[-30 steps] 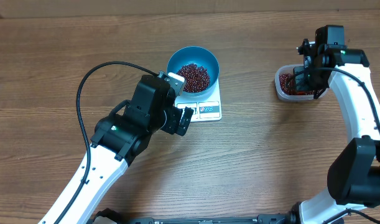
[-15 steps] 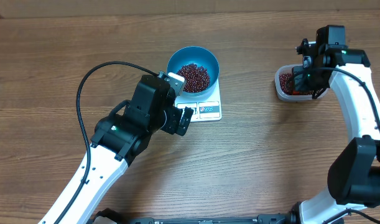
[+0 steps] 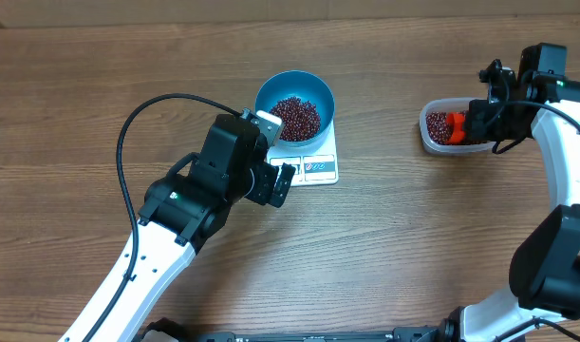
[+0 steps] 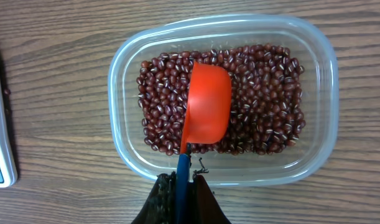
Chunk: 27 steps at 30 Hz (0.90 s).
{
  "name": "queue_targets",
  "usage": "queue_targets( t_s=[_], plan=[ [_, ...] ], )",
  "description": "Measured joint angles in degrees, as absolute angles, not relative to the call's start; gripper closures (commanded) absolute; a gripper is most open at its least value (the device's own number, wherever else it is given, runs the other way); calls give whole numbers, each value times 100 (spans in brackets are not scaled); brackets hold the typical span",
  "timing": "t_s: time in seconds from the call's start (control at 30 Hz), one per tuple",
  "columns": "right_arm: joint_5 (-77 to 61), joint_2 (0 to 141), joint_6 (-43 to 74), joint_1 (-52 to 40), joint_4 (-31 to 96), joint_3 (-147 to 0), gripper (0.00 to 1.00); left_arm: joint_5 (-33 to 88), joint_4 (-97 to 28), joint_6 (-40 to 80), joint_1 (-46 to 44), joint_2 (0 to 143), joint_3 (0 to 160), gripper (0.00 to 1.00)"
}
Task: Scoop item into bowl and weigh 150g on scale
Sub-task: 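Drag the red scoop through the beans with the right gripper to fill it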
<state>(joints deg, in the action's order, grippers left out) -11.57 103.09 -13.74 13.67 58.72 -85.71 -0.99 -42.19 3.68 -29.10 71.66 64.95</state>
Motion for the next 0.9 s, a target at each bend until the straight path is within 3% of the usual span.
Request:
queue_targets(
  t_s=[0.9],
  plan=[
    [-2665, 10698, -1374, 1925, 5852, -8571, 96, -99, -4219, 368, -2910, 7166, 6495, 0]
  ],
)
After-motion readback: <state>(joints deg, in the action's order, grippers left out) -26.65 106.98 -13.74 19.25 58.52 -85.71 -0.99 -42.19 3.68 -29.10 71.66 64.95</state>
